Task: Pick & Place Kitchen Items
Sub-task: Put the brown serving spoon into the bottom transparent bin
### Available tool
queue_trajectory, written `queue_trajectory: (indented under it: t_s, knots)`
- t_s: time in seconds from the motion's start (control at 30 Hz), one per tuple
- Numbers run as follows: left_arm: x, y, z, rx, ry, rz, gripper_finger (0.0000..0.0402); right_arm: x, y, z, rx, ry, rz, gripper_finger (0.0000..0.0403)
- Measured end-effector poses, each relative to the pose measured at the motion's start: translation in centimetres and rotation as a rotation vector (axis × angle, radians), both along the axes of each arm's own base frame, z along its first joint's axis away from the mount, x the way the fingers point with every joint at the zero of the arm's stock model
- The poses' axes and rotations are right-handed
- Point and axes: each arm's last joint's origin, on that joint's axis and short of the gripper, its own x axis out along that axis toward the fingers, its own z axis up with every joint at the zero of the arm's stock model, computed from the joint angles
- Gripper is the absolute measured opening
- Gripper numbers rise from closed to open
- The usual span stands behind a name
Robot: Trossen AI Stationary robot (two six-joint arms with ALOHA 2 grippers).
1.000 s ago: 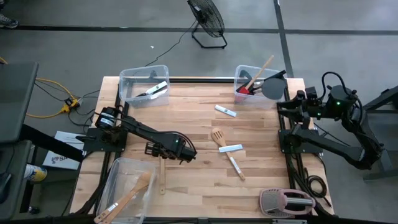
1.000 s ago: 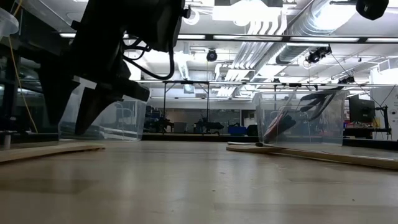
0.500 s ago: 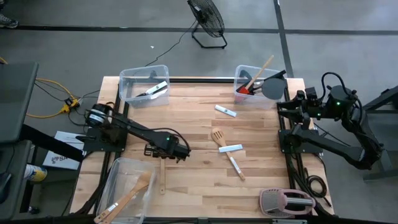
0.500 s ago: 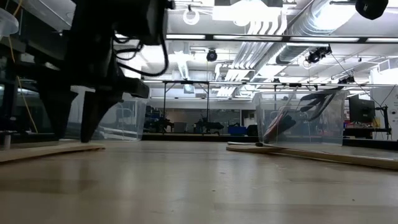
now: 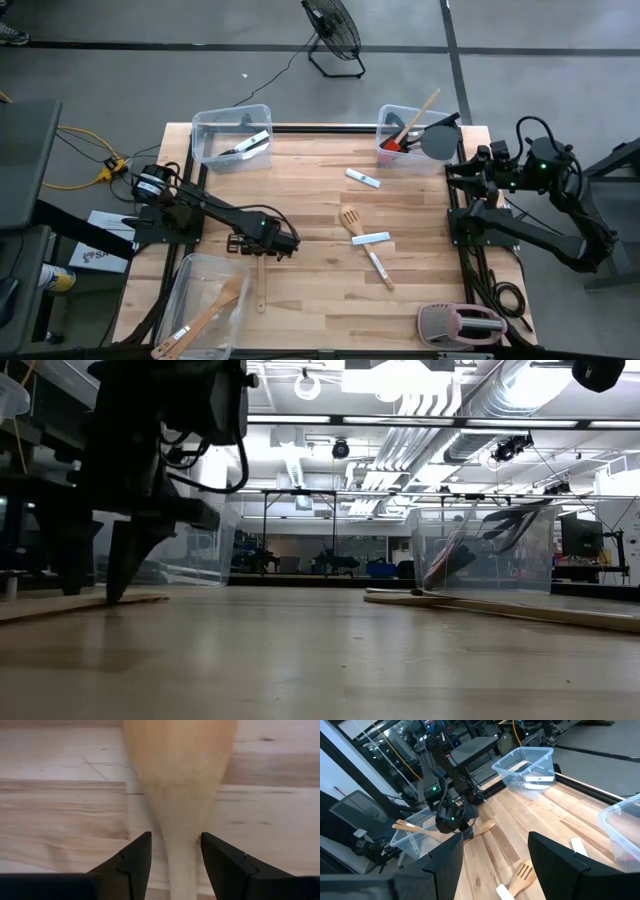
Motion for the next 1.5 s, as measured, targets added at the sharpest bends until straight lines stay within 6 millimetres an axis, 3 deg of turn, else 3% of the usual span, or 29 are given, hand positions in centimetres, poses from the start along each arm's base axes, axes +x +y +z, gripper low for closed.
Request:
queue_trajectory:
  t_s: [0.17, 0.37, 0.53, 0.8, 1.13, 1.5]
  knots:
    - [-0.2, 0.1, -0.2, 0.015, 0.004, 0.012, 0.0172, 0.0, 0.0, -0.1, 0.003, 0.006, -0.002, 0.0215]
    - [-0.1, 0.1, -0.6, 0.013, -0.021, -0.004, 0.0209, 0.0, 0.0, -0.2, 0.009, 0.016, -0.007, 0.0215]
    - [-0.6, 0.1, -1.5, -0.032, -0.025, 0.007, 0.0210, 0.0, 0.0, -0.2, 0.010, 0.018, -0.006, 0.0215]
    - [-0.9, 0.2, -2.0, -0.032, -0.025, 0.021, 0.0176, 0.0, 0.0, -0.2, -0.007, 0.021, -0.003, 0.0215]
    - [-1.0, 0.2, -2.3, -0.015, -0.031, 0.009, 0.0087, -0.1, 0.0, -0.4, -0.031, 0.043, 0.008, 0.0215]
    - [-1.0, 0.3, -2.3, -0.004, -0.034, -0.030, 0.0086, -0.1, 0.1, -0.5, -0.274, 0.091, 0.075, 0.0215]
